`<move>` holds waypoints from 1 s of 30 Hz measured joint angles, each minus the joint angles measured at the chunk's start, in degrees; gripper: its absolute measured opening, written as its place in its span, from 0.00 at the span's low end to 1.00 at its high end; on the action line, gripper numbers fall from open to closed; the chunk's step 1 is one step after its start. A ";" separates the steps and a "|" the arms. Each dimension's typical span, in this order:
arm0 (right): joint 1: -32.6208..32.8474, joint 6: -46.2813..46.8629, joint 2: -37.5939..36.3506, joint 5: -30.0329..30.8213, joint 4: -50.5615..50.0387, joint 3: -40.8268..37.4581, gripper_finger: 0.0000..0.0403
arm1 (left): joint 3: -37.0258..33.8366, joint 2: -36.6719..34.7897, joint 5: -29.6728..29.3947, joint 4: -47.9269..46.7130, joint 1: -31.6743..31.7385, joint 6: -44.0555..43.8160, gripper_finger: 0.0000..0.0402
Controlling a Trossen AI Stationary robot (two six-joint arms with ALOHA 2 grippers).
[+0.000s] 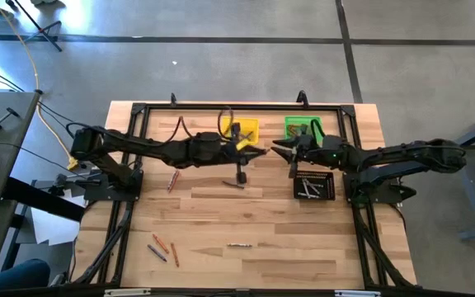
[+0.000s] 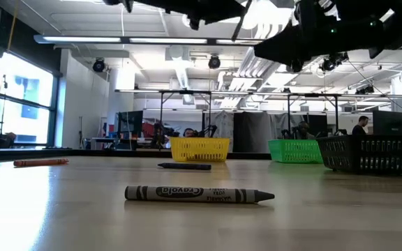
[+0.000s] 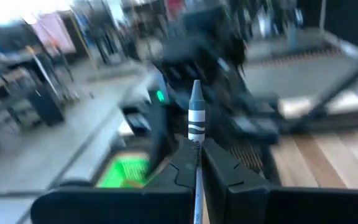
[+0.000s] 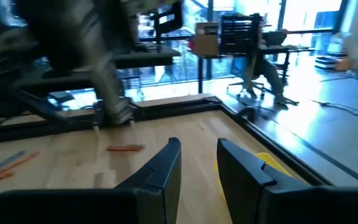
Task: Sort crayons
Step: Put the gray crayon into the black bin
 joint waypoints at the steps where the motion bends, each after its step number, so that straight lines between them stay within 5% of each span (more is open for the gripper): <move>1: 0.34 0.00 0.00 -0.06 0.10 0.00 0.24 | -0.61 0.11 0.01 3.26 0.31 0.00 0.00; 30: 3.17 3.24 0.04 0.18 6.08 0.20 0.24 | -1.71 5.95 5.09 18.30 2.59 -2.57 0.00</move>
